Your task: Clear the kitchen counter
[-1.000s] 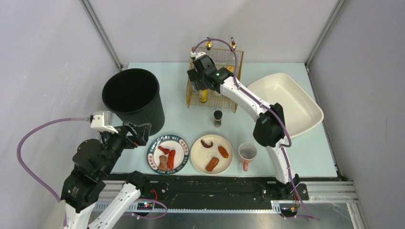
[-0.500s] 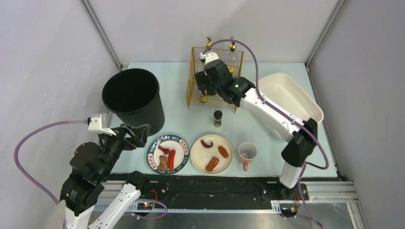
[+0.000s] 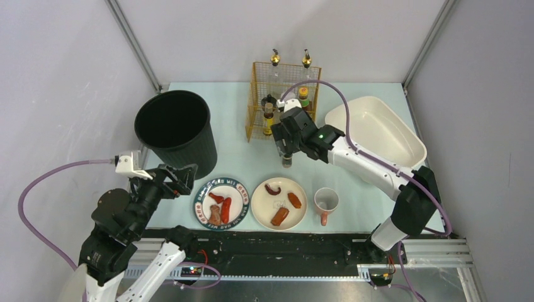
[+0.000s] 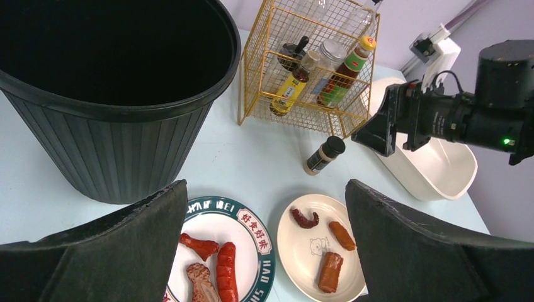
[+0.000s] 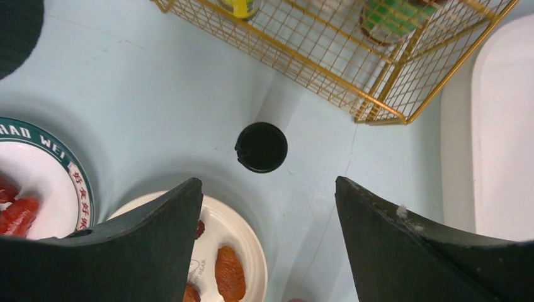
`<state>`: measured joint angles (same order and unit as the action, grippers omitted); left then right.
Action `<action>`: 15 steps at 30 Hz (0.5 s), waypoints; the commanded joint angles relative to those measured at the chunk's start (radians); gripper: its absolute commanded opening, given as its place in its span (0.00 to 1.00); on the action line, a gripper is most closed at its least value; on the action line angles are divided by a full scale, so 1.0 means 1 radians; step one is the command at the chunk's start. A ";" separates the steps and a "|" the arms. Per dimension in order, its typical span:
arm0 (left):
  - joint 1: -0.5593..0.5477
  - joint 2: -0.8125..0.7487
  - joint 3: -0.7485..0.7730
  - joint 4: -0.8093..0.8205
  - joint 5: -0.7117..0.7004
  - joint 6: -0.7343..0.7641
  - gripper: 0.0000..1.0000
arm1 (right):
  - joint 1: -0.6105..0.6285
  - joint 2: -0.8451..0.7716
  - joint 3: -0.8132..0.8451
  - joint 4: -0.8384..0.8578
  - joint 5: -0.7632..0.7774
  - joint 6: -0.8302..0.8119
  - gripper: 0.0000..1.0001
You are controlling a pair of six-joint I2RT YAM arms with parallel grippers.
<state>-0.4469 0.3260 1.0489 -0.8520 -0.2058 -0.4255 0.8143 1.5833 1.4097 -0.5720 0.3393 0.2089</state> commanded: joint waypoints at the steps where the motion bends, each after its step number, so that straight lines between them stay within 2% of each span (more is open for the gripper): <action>1: -0.004 -0.004 -0.006 0.011 0.009 0.009 0.98 | -0.005 -0.025 -0.037 0.017 -0.004 0.054 0.82; 7: -0.003 0.002 -0.012 0.012 0.016 0.008 0.98 | -0.039 0.027 -0.084 0.062 -0.103 0.091 0.82; 15: -0.003 0.004 -0.020 0.012 0.019 0.003 0.98 | -0.055 0.114 -0.086 0.130 -0.131 0.108 0.82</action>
<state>-0.4469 0.3260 1.0416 -0.8524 -0.2031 -0.4259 0.7677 1.6623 1.3239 -0.5175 0.2363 0.2890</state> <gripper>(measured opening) 0.985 0.820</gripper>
